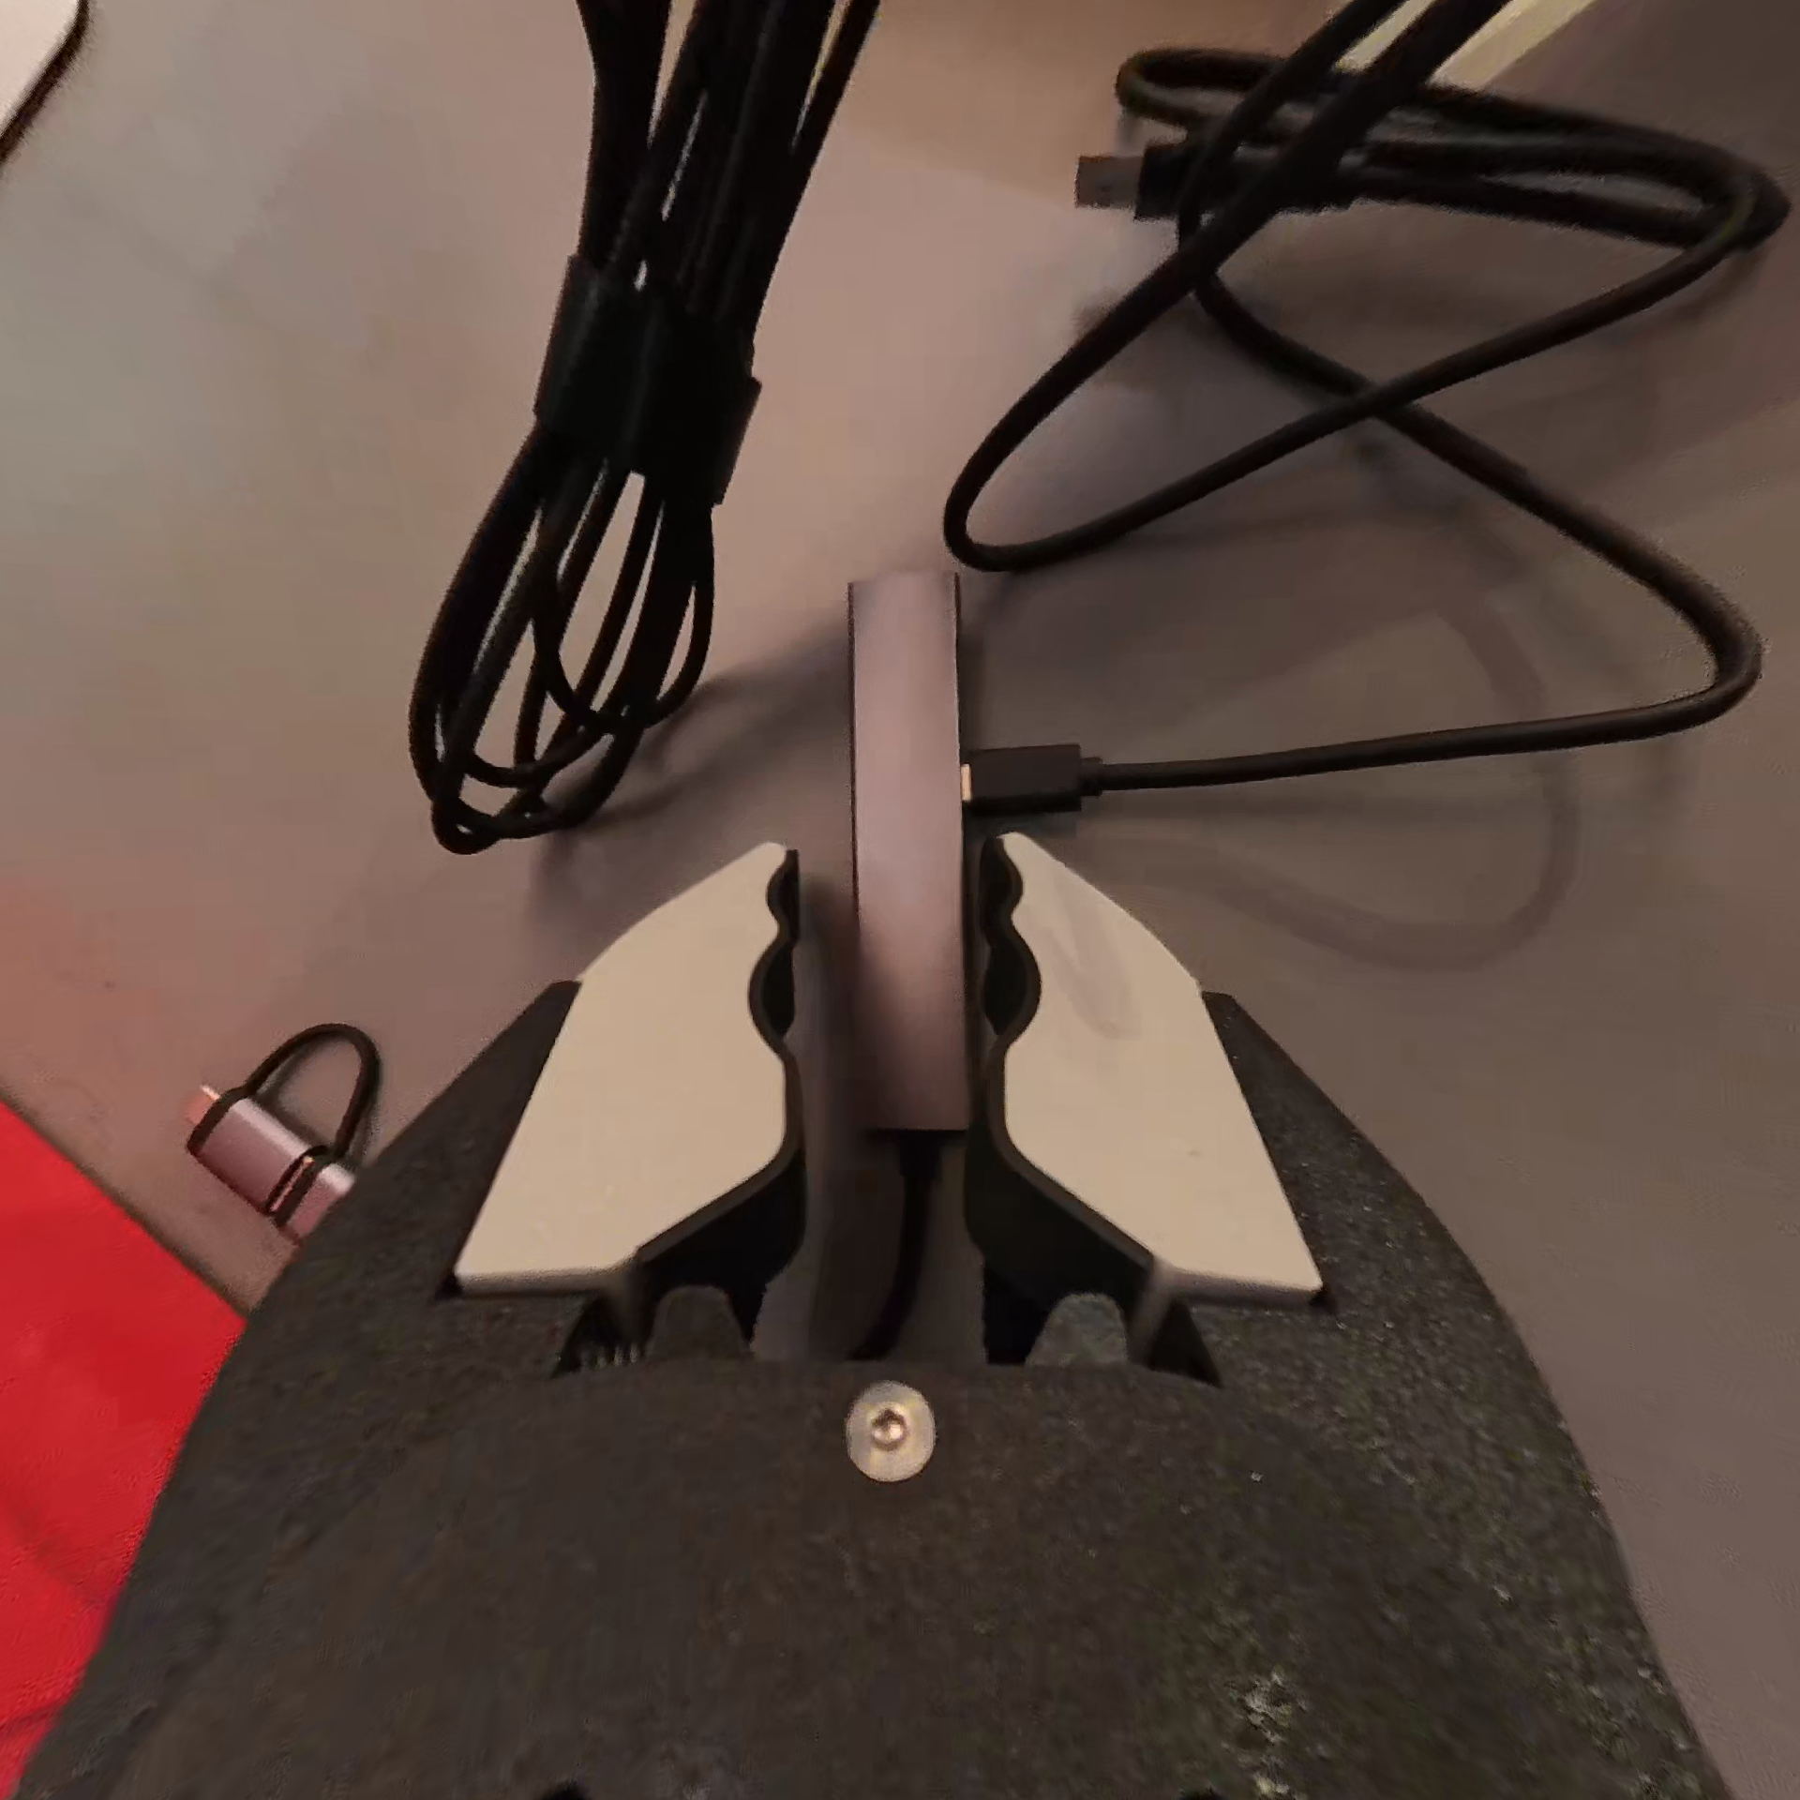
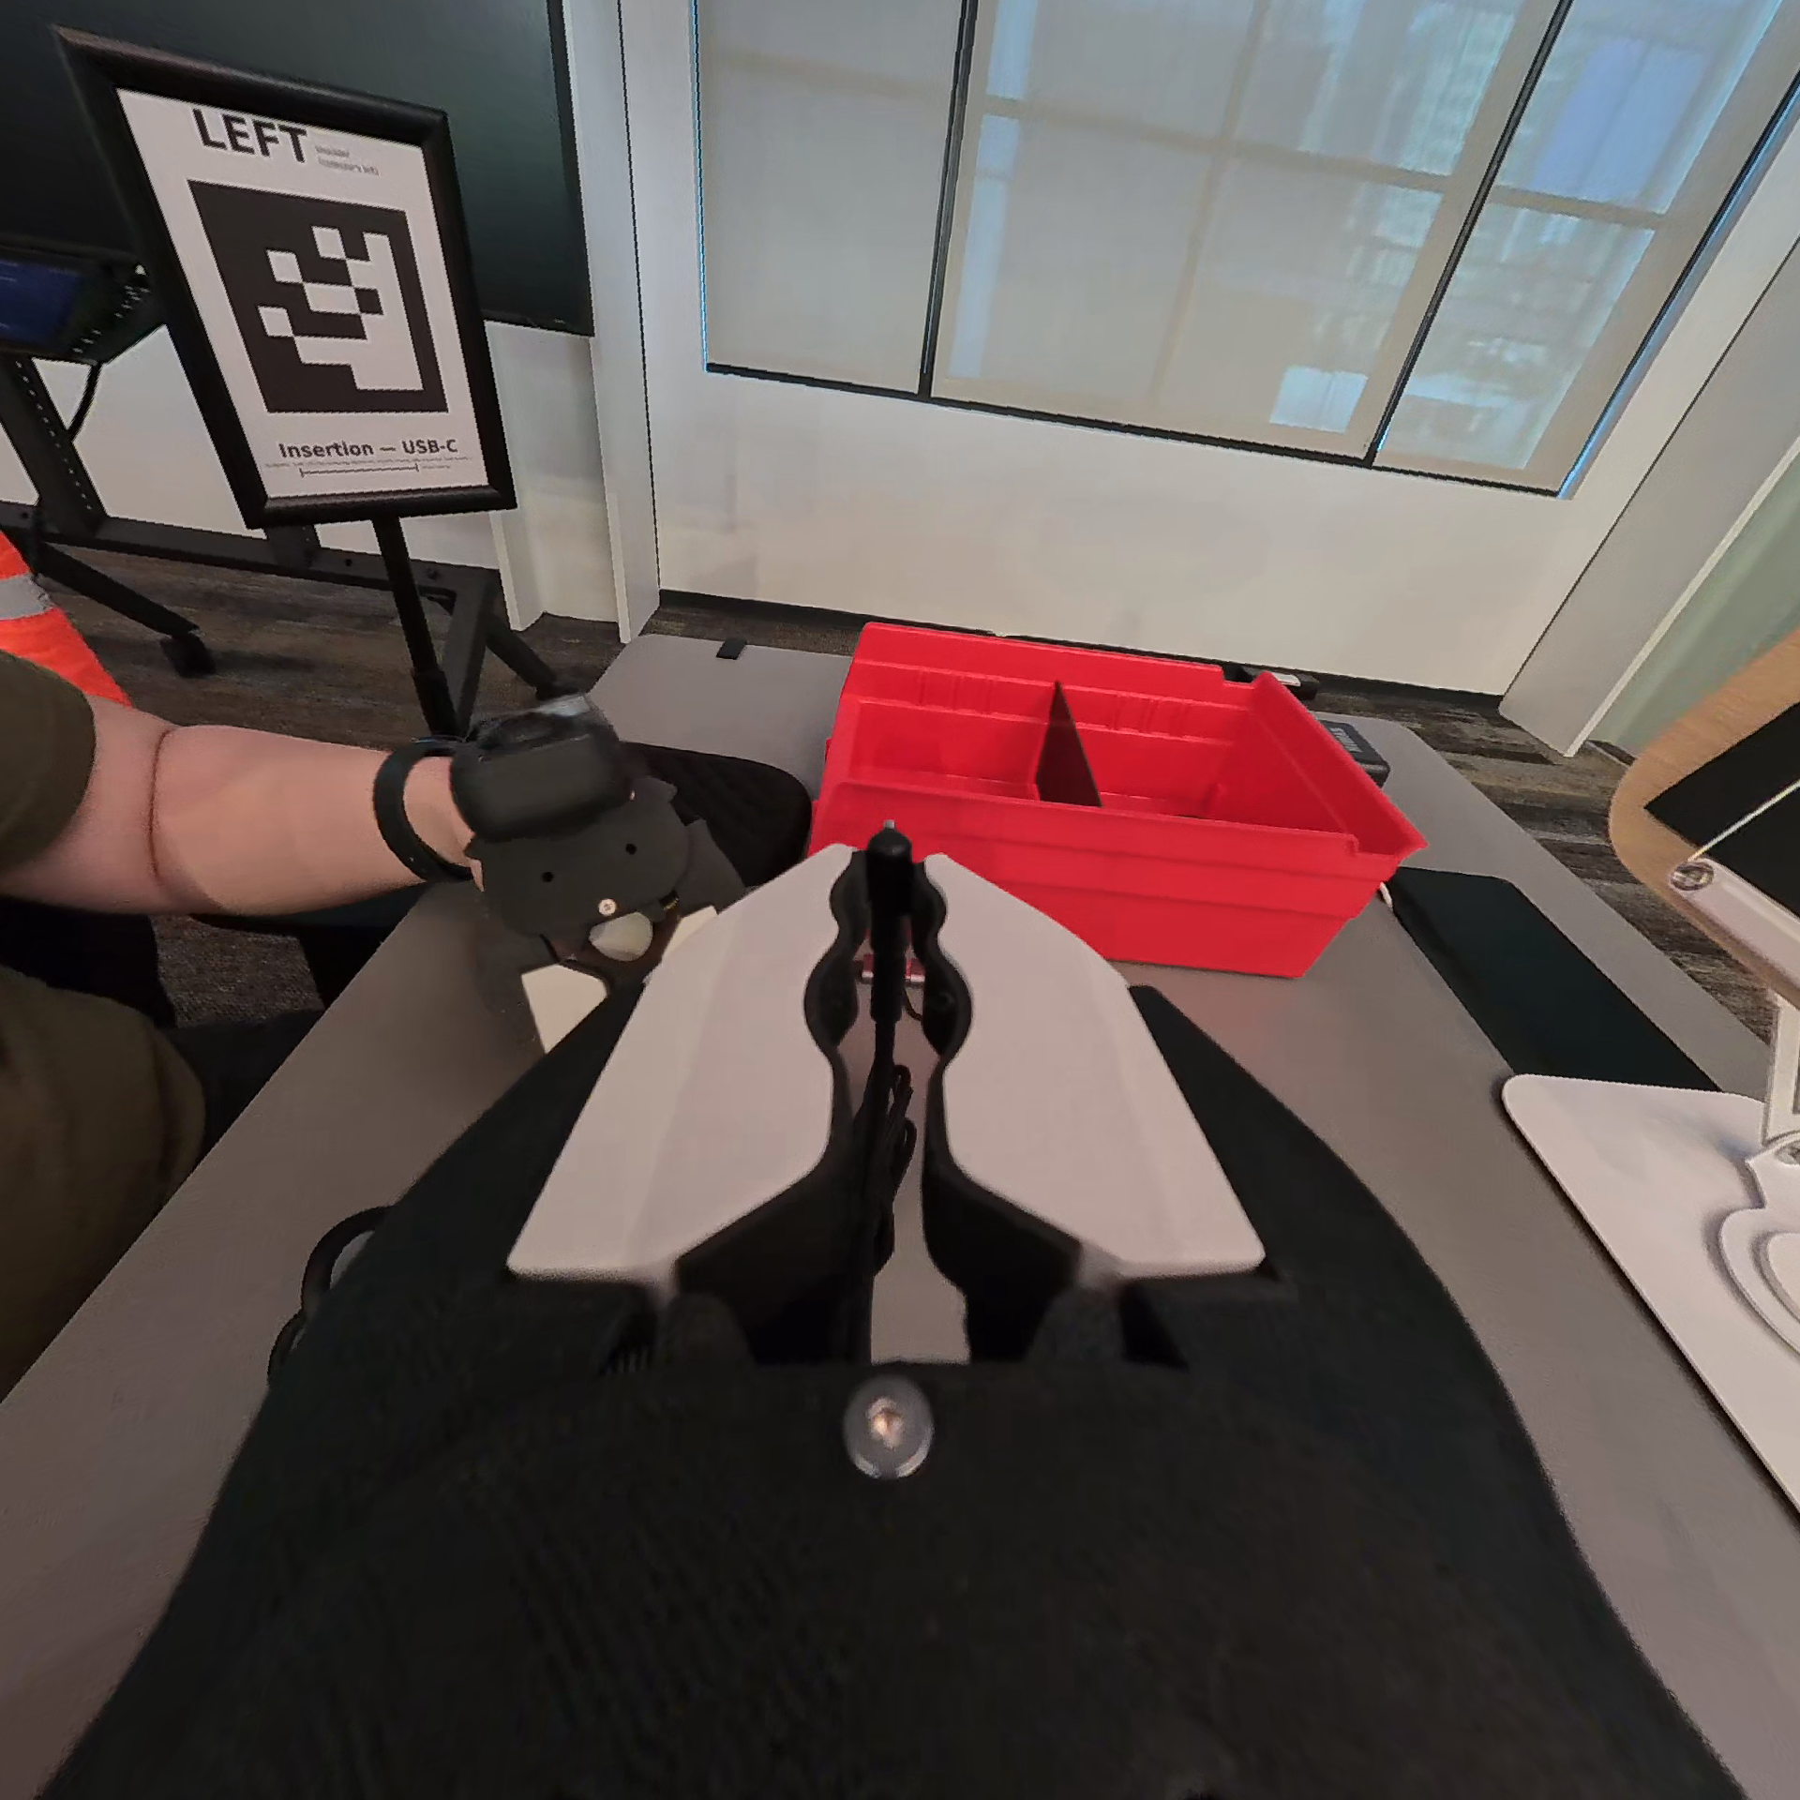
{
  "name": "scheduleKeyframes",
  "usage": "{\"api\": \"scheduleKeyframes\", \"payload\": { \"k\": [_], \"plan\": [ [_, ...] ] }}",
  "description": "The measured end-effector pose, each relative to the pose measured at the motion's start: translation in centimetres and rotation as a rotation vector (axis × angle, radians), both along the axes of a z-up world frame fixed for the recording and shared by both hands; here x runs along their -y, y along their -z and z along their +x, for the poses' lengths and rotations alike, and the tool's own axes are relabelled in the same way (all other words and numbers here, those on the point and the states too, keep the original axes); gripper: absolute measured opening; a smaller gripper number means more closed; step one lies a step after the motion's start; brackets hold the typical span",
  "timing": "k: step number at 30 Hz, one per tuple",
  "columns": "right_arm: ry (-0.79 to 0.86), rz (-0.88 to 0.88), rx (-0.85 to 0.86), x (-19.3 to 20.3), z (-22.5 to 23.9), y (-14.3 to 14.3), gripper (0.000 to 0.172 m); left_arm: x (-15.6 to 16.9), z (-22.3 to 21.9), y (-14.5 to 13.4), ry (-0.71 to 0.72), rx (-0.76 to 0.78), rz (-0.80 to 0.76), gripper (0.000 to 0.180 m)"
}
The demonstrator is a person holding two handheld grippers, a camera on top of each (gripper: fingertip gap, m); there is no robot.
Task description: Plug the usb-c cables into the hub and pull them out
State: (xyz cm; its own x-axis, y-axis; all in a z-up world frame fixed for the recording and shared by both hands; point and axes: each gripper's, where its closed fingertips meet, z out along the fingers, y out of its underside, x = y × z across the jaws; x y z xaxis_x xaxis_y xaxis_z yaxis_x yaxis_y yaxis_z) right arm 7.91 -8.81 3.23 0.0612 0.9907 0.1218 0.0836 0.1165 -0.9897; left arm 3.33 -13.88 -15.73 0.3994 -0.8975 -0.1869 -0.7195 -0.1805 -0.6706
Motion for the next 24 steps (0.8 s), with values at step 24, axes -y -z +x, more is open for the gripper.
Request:
{"api": "scheduleKeyframes", "payload": {
  "k": [24],
  "plan": [
    [-0.141,0.527,0.024,6.1,-0.5,-1.2,0.008,2.3,-3.6,-13.1,0.462,0.331,-0.339,0.021]
  ]
}}
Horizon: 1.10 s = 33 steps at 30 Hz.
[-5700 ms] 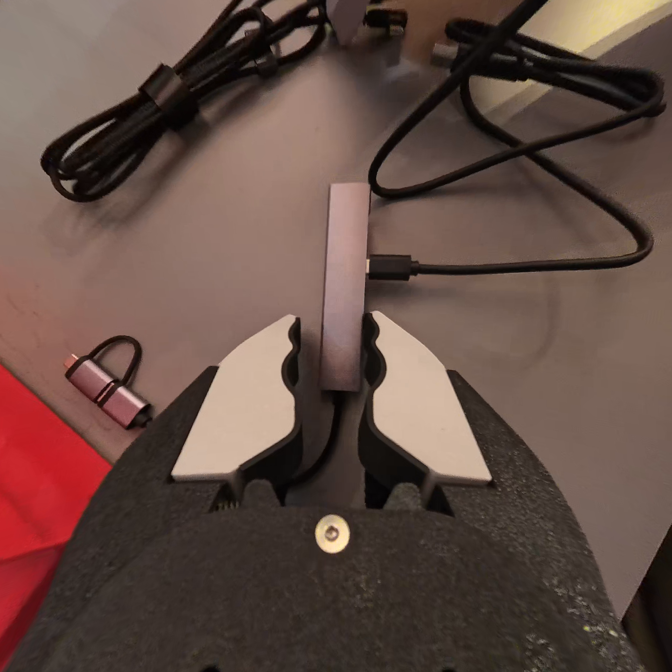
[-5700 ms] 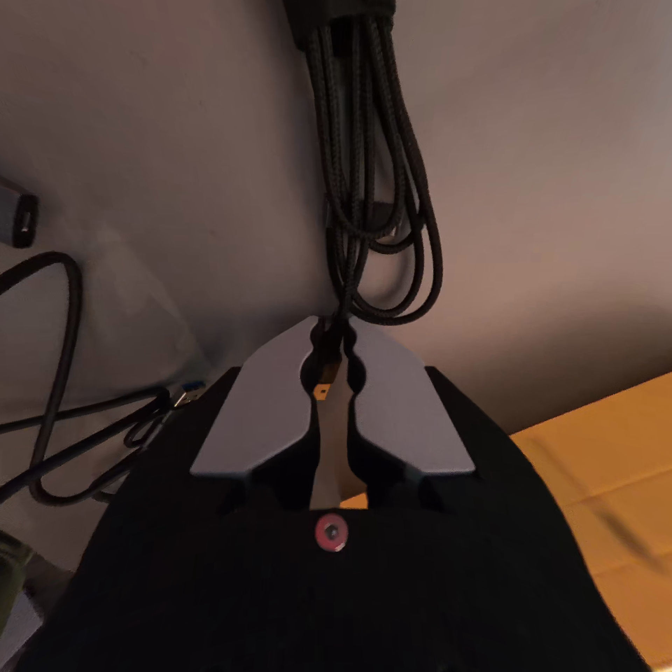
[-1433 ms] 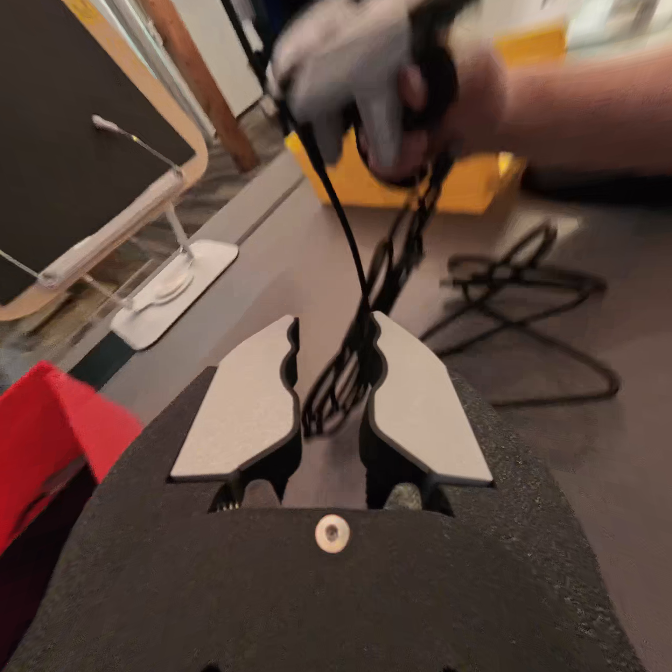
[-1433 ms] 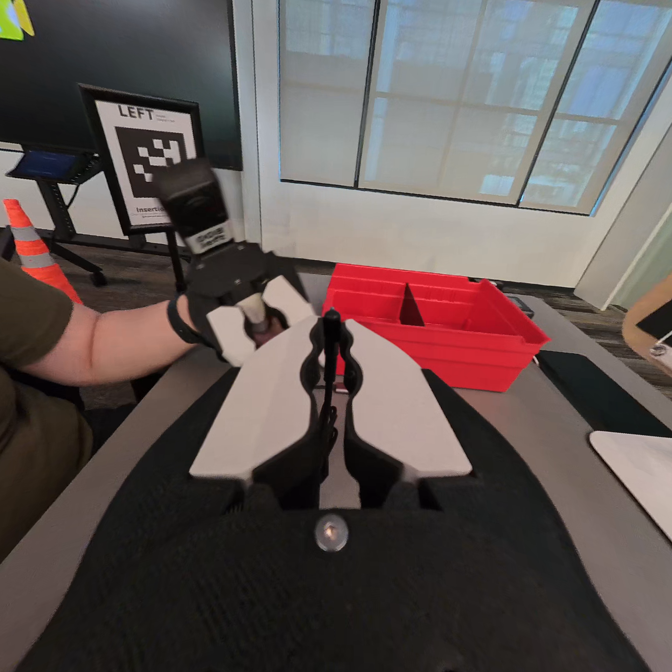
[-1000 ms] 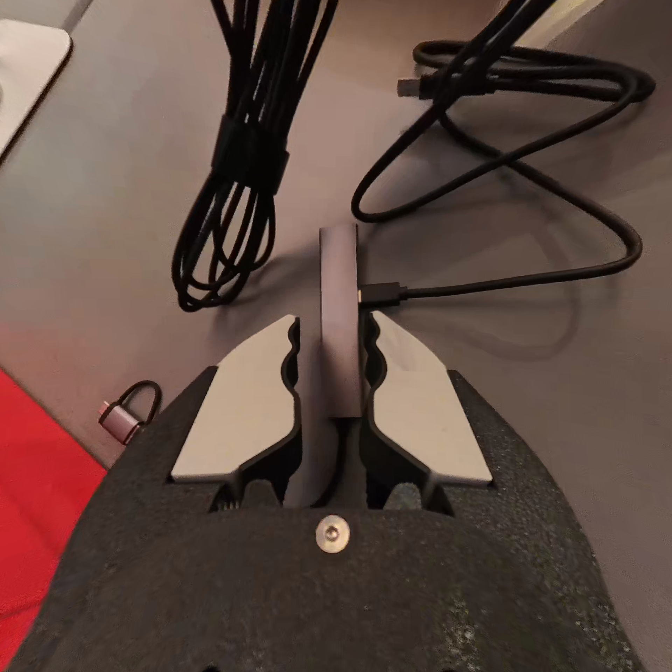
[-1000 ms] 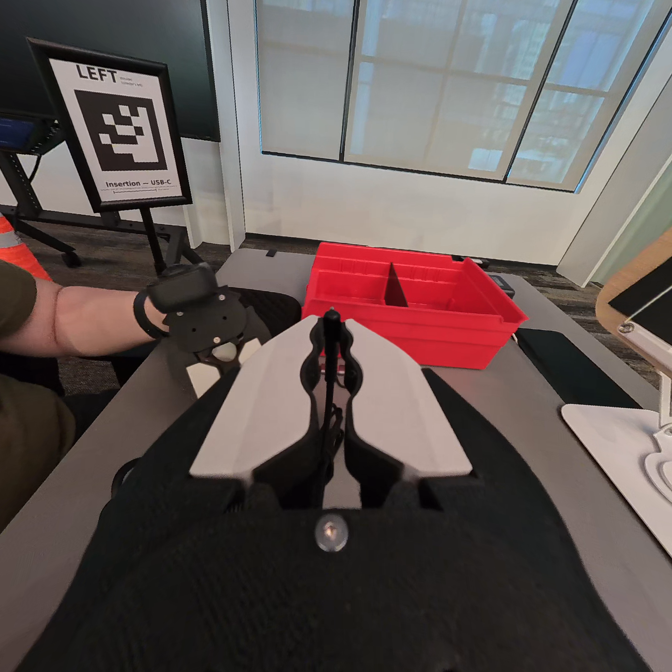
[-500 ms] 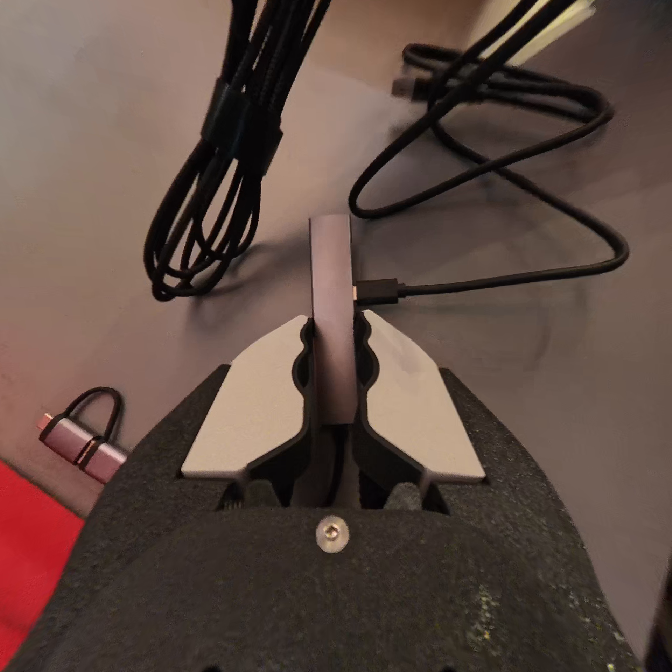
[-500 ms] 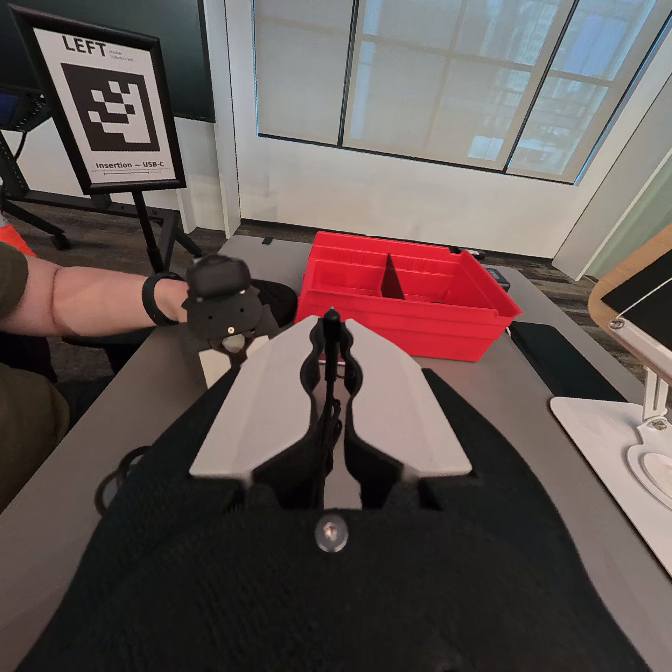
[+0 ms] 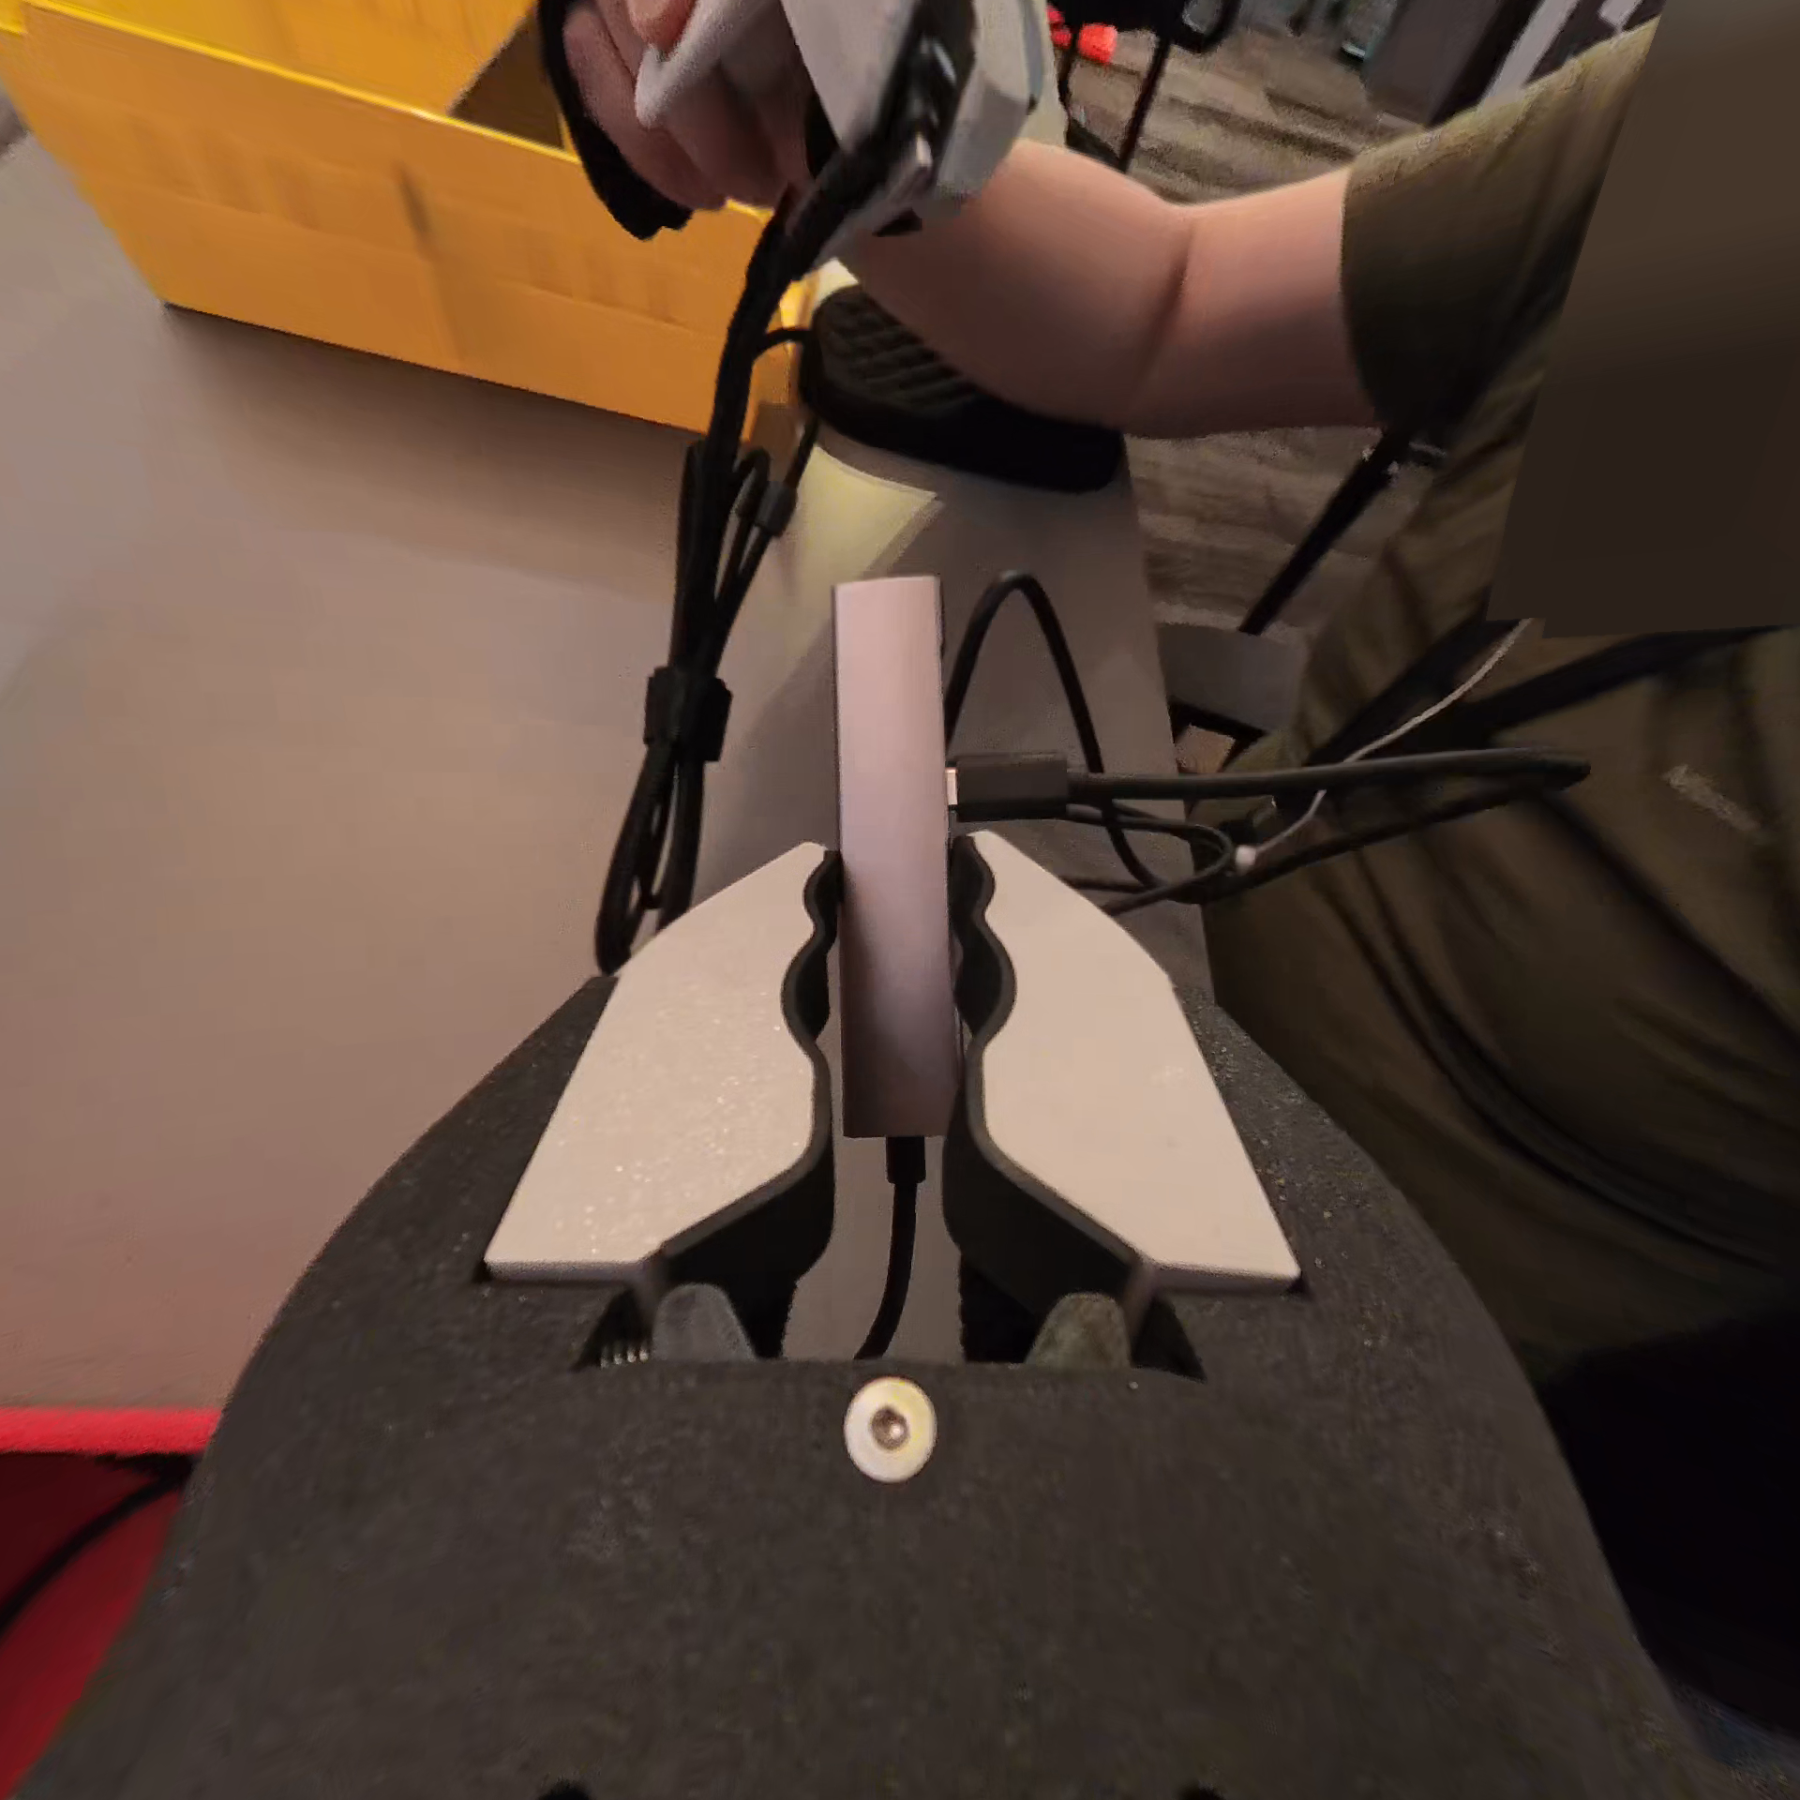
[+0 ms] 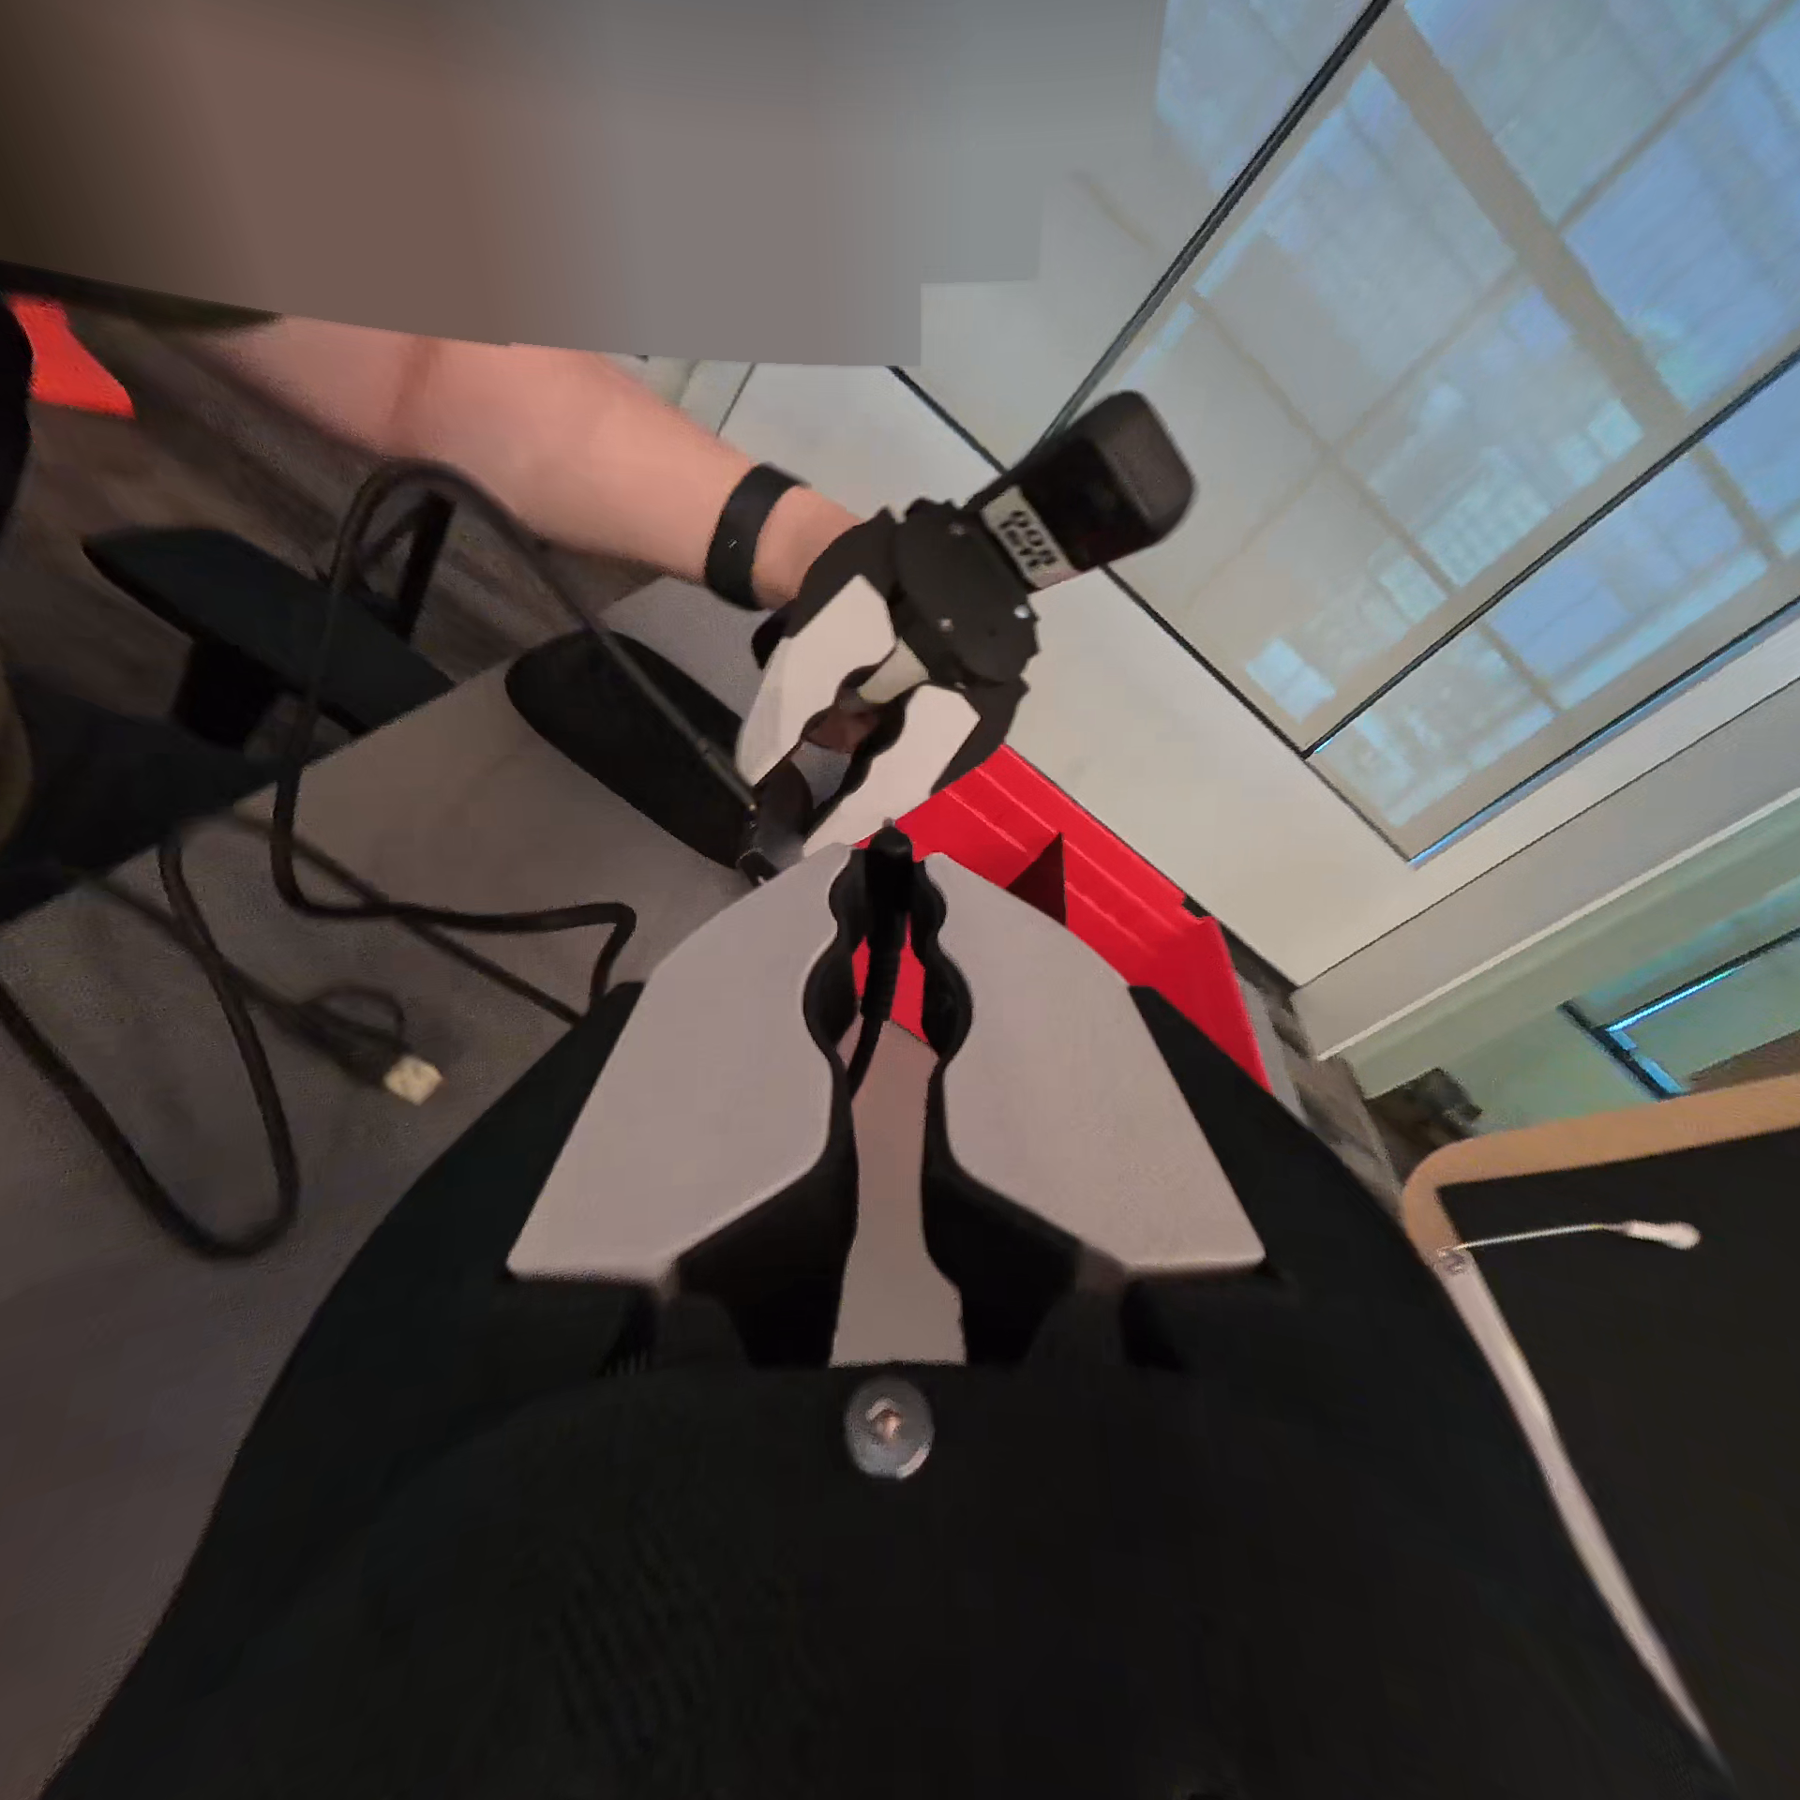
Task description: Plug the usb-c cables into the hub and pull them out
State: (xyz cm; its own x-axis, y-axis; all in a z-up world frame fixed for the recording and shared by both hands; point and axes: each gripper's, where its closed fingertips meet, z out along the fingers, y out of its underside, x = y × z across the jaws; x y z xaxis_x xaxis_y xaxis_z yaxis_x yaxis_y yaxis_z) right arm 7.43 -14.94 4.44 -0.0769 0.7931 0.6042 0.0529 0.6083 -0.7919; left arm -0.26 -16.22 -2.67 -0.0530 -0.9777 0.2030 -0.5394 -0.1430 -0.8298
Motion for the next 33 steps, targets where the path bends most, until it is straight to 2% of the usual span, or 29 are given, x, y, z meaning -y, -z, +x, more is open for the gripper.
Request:
{"api": "scheduleKeyframes", "payload": {
  "k": [7,13,33],
  "plan": [
    [0.039,0.222,-0.006,0.2,-1.2,1.6,0.008,-1.0,-0.3,-1.9,0.162,-0.024,-0.104,0.021],
    [0.098,0.375,-0.017,-0.2,-1.7,2.2,0.008,-2.4,0.2,-2.2,0.249,-0.067,-0.166,0.021],
    [0.139,0.494,0.033,-0.1,-2.5,3.2,0.008,-2.0,0.7,-2.0,0.338,-0.107,-0.179,0.021]
  ]
}}
